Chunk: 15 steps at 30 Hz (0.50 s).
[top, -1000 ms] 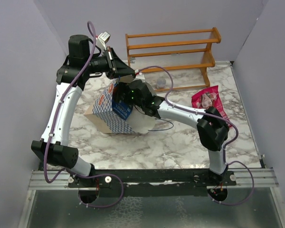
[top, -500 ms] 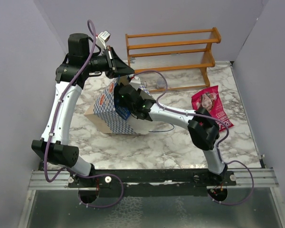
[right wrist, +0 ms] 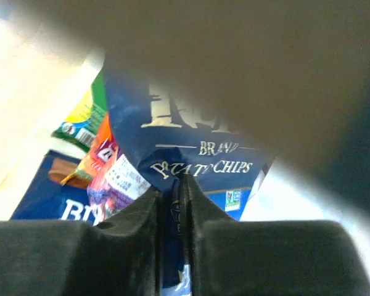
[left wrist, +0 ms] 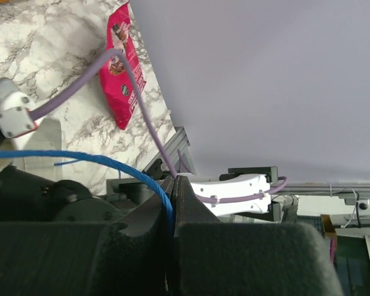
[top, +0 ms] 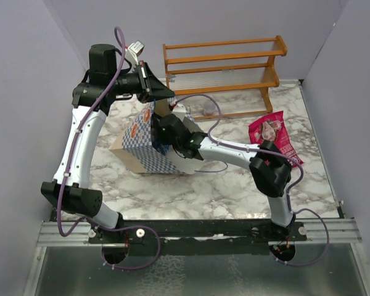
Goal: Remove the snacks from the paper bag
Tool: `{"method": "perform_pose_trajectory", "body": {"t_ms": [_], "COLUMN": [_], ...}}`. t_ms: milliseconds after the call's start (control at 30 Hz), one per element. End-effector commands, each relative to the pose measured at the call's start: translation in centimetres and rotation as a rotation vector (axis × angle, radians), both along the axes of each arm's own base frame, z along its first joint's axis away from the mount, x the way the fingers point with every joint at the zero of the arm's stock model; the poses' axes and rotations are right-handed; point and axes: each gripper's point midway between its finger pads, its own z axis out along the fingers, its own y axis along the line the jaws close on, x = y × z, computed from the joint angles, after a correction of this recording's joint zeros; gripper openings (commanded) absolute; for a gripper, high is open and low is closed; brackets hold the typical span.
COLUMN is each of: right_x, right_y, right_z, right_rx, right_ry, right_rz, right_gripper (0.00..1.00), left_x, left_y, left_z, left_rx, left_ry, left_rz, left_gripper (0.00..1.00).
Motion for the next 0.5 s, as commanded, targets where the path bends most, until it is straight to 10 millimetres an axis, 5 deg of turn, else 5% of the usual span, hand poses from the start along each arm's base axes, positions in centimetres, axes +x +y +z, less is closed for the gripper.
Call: {"method": "perform_pose_trajectory", "body": {"t_ms": [0,333,467], "right_x": [-1.1,-3.6,-4.6], "right_y": [0.1,-1.2,-2.8], "right_z": [4.6,7.6,10.6], "right_rx": [0.044,0.035,-0.011], "right_ry": [-0.073,-0.136,-0.222], "right_rz": [0.076,0.211,0.278], "right_gripper": [0.04,0.01,0.01], "left_x": [-1.0,-0.7,-0.3], "left_y": [-0.1,0.2,0.5], "left_z": [1.5,1.1,0.8], "left_rx": [-0.006,0.015,0.024], "left_ry": [-0.073,-0.079,-0.085], "left_rz": [-0.028,-0.016,-0.002], "left_gripper": [0.0,0.0,0.0]}}
